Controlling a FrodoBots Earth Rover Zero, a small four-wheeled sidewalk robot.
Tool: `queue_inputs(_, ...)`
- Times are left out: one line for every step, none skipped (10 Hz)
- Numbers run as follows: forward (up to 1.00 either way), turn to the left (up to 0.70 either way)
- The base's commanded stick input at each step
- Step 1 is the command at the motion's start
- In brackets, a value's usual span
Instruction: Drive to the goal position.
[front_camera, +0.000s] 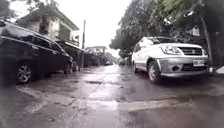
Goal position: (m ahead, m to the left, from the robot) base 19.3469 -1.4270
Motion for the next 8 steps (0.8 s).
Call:
queue_inputs(1.0, 0.0)
queue_inputs(1.0, 0.0)
queue_inputs(1.0, 0.0)
queue_inputs(1.0, 0.0)
queue_inputs(1.0, 0.0)
queue_inputs(1.0, 0.0)
queue_inputs(1.0, 0.0)
queue_inputs(1.0, 0.0)
